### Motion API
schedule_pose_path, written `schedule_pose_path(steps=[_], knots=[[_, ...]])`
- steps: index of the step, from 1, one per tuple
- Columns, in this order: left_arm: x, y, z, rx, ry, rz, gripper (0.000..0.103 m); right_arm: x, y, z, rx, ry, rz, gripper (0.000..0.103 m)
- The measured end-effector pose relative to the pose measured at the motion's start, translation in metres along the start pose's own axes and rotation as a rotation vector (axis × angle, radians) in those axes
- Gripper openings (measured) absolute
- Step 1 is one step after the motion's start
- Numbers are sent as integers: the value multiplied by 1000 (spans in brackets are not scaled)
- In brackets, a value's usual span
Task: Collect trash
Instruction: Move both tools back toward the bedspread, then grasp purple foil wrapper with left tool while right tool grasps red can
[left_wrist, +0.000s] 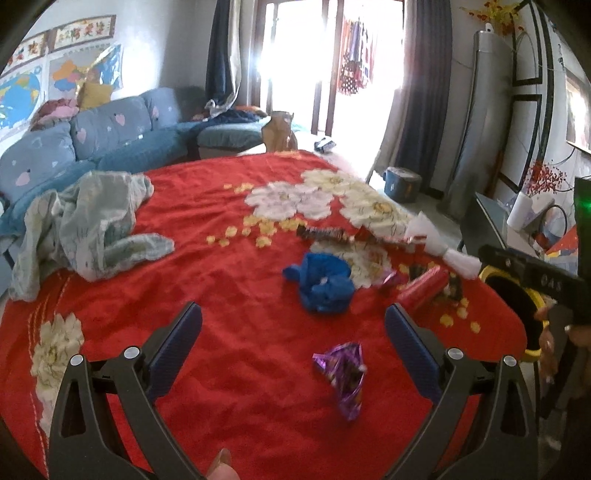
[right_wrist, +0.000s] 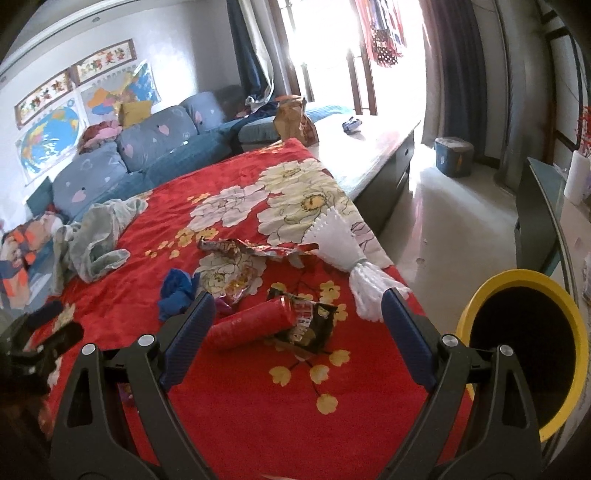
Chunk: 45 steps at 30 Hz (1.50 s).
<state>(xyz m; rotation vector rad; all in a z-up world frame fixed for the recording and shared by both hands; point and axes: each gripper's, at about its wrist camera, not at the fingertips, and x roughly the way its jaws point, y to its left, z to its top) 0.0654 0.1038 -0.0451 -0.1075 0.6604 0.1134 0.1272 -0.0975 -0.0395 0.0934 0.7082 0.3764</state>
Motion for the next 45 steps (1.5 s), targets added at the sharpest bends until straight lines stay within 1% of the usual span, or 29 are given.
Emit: schedule_pose_path(steps=[4, 9, 11, 14, 19, 20, 21, 23, 25, 27, 28, 30, 31, 33, 34, 35, 38, 43, 45], knots=[[7, 8, -10, -19, 26, -7, 96, 10, -2, -5, 11, 29, -10, 83], [14, 10, -17, -31, 63, -65, 96, 18, -7, -11, 10, 49, -19, 83], [19, 10, -21, -39, 91, -89, 96, 23, -10, -13, 17, 60, -23, 82], [27, 7, -28, -29, 128, -114, 96, 31, -14, -15, 18, 76, -26, 74], [37, -3, -38, -3, 181, -146, 95, 44, -20, -15, 39, 115, -13, 57], [39, -4, -39, -1, 189, -149, 93, 45, -20, -15, 48, 120, -3, 56], [41, -5, -41, 2, 199, -154, 87, 45, -19, -16, 53, 120, 6, 56], [45, -7, -45, 3, 219, -157, 81, 46, -14, -17, 52, 124, 26, 56], [50, -8, -48, 3, 240, -163, 76, 49, -9, -19, 61, 139, 51, 56], [52, -9, -50, 8, 247, -163, 67, 52, -2, -20, 74, 152, 77, 56], [52, -9, -51, 13, 248, -159, 66, 54, 2, -20, 73, 156, 84, 56], [52, -9, -52, 19, 246, -160, 57, 57, 8, -20, 69, 166, 87, 56], [52, -9, -51, 18, 244, -164, 54, 60, 11, -21, 76, 171, 92, 56], [52, -8, -50, 20, 243, -169, 40, 64, 16, -20, 94, 178, 95, 56], [52, -8, -50, 20, 243, -172, 37, 66, 18, -20, 101, 180, 97, 56], [52, -8, -50, 21, 242, -179, 32, 68, 19, -19, 109, 183, 101, 55], [51, -11, -50, 36, 240, -196, 23, 75, 20, -19, 133, 194, 103, 55], [51, -13, -50, 37, 240, -204, 23, 86, 17, -19, 179, 213, 107, 55], [51, -13, -50, 35, 239, -205, 23, 87, 17, -18, 177, 210, 112, 53]])
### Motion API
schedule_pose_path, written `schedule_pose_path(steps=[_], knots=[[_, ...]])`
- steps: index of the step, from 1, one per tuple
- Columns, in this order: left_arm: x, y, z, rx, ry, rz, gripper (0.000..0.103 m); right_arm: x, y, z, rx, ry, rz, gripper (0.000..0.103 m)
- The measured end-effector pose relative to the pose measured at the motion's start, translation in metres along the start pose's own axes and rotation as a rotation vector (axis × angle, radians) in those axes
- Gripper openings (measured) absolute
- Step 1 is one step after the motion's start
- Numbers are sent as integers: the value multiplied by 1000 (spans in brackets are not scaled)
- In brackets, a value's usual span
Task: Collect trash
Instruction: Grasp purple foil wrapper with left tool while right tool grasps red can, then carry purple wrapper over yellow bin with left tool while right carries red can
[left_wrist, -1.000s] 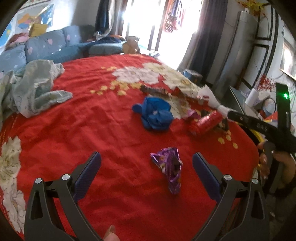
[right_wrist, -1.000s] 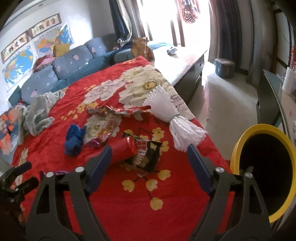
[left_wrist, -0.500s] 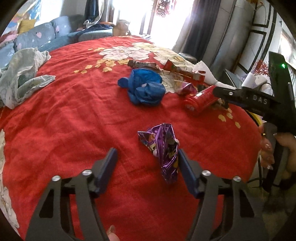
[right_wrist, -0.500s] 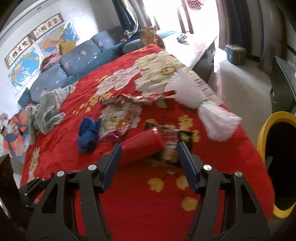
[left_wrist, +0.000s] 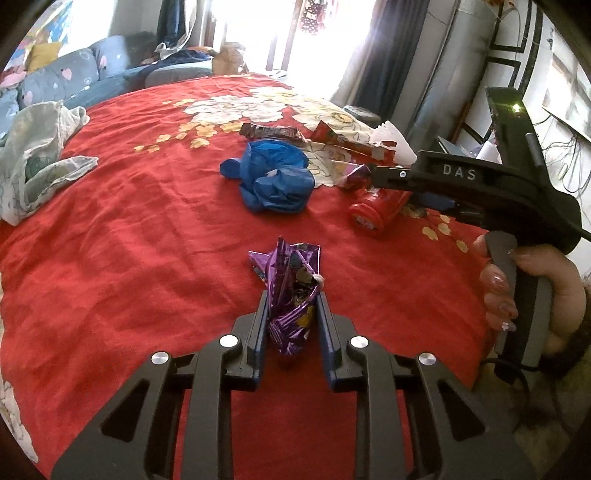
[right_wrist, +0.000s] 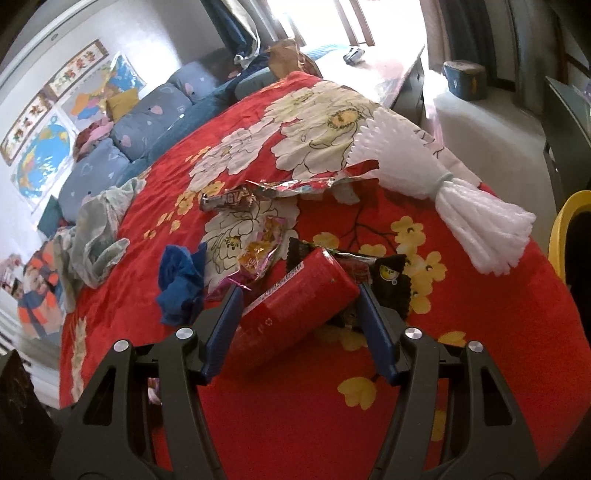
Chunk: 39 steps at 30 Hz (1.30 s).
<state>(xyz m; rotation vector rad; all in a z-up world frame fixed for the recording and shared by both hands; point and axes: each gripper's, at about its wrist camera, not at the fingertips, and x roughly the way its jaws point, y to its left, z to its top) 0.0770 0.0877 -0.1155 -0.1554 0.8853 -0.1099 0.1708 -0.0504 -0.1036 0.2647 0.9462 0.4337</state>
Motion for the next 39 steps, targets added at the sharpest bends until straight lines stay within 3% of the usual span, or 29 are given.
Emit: schedule_pose_path(steps=[7, 15, 25, 39], knots=[[-1, 1, 2, 1, -8, 0, 22, -12, 2, 2, -18, -22, 47, 39], [-8, -1, 6, 4, -32, 6, 22, -36, 9, 1, -65, -37, 97, 31], [-18, -12, 10, 18, -59, 4, 22, -63, 14, -7, -149, -54, 121, 28], [-28, -40, 17, 67, -91, -11, 22, -99, 1, -5, -173, -107, 125, 26]])
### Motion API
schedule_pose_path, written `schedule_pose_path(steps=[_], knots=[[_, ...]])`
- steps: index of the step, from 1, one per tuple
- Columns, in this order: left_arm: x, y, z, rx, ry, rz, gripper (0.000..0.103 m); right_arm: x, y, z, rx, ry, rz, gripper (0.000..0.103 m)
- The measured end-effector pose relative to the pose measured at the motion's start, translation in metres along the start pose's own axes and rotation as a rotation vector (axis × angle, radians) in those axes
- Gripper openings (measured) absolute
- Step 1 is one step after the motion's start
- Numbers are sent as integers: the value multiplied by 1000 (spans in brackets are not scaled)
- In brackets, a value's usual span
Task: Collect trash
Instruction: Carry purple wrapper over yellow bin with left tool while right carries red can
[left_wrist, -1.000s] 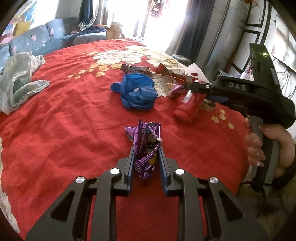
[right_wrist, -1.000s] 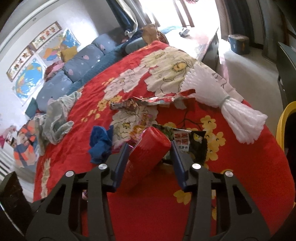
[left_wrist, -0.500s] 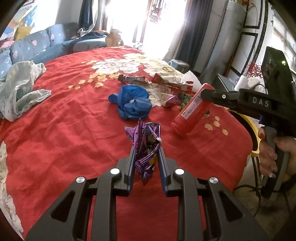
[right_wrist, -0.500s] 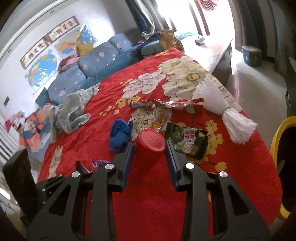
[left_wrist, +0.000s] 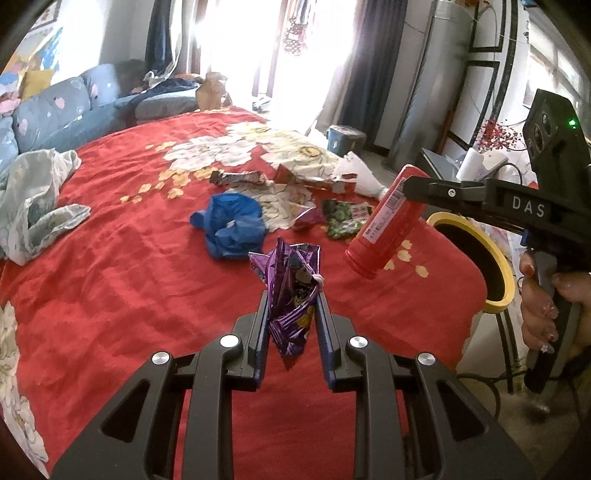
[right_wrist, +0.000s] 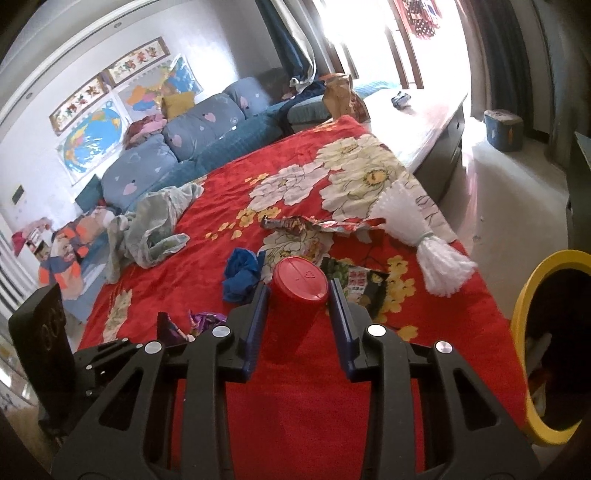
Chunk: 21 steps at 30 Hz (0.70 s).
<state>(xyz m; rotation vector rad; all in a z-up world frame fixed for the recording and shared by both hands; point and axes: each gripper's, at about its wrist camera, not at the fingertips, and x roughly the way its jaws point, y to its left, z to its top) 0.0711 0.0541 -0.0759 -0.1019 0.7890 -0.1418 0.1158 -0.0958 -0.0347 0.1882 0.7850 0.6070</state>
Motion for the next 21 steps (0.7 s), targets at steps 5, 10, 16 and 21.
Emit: schedule_pose_path(steps=[5, 10, 16, 21], knots=[[-2, -11, 4, 14, -9, -11, 22, -11, -9, 3, -2, -24, -23, 26], [-3, -22, 7, 24, -15, -25, 22, -19, -21, 5, 17, -39, -37, 26], [-4, -37, 16, 39, -36, -47, 22, -29, -29, 8, 25, -62, -55, 26], [-3, -47, 22, 48, -52, -68, 22, -37, -37, 9, 35, -80, -75, 26]])
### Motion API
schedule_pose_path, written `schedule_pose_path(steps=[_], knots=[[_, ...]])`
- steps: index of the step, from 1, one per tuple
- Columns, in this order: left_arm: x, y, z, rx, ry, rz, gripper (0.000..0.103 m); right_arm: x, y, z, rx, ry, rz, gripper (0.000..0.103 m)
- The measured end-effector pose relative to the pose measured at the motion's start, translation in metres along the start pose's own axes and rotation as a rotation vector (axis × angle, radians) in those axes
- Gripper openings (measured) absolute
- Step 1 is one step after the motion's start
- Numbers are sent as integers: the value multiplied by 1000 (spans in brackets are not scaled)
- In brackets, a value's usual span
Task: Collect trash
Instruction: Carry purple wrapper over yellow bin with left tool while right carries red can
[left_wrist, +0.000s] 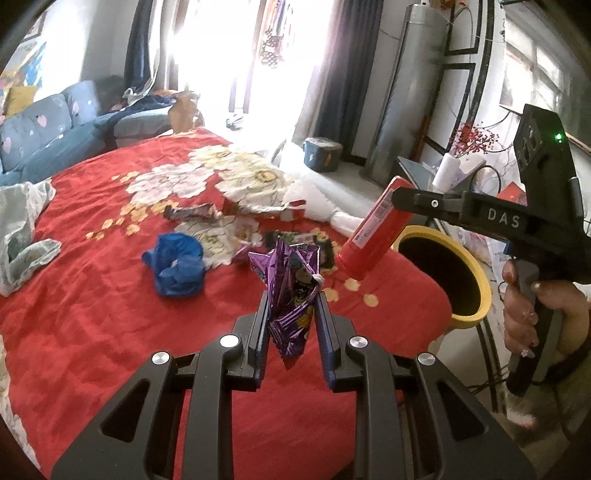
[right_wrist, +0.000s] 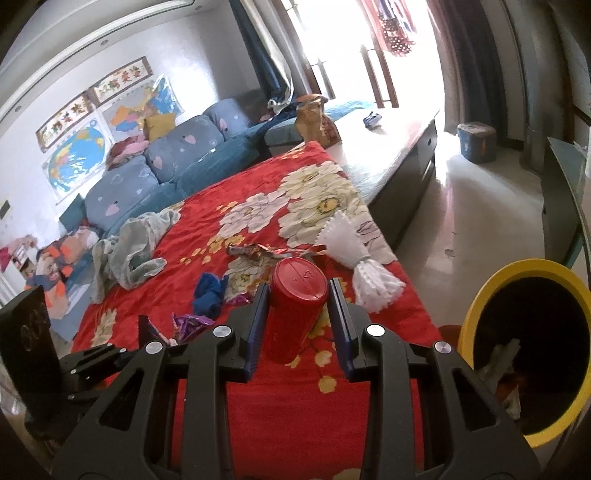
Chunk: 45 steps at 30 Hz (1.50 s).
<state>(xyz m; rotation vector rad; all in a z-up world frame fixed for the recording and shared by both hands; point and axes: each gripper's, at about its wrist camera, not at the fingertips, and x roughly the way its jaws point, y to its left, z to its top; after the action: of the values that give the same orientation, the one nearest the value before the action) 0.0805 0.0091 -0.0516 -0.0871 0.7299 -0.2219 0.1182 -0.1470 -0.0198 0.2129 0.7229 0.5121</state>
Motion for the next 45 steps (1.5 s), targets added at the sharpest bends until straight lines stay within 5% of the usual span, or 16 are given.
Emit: schedule_pose_path(steps=[24, 45], knots=[[10, -38, 26, 56, -39, -63, 22, -29, -40, 11, 70, -77, -79, 25], [37, -82, 39, 111, -25, -145, 22, -59, -115, 18, 223, -151, -221, 25]])
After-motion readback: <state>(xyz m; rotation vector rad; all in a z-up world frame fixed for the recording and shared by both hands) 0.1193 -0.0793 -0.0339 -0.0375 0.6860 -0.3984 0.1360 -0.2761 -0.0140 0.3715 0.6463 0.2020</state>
